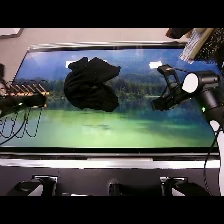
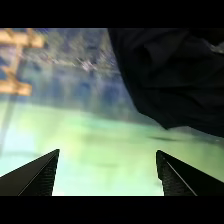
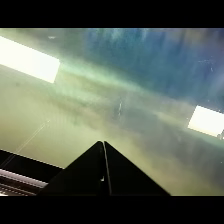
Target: Fold the clothes and pants, and hang the long-sleeved shirts on hangers.
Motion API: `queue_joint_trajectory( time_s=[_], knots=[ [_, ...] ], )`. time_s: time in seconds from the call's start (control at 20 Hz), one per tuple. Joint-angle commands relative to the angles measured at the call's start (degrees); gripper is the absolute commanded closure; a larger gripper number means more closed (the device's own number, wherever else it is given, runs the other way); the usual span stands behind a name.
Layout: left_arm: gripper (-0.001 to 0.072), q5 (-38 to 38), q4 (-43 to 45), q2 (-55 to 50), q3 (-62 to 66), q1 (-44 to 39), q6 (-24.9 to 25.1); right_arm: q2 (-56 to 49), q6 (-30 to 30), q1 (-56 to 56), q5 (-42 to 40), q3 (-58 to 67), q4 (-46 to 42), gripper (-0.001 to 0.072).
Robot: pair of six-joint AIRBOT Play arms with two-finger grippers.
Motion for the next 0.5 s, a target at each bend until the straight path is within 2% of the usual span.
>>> queue_joint_trajectory(
  time_s=[0.0,0.15,0.35,0.45],
  knots=[
    [0.0031,6.6,-19.5,-13.3,-0.1,2.0,2.7,0.0,0.0,0.0,0.0,0.0,0.0,0.0684],
    [0.0031,12.6,-29.3,-27.8,1.5,1.9,5.1,0.0,0.0,0.0,0.0,0.0,0.0,0.0684],
    [0.0031,13.0,-41.5,-41.8,8.2,1.6,16.8,0.0,0.0,0.0,0.0,0.0,0.0,0.0684],
    [0.0032,13.1,-43.5,-45.7,12.0,1.6,20.9,0.0,0.0,0.0,0.0,0.0,0.0,0.0684]
  ],
)
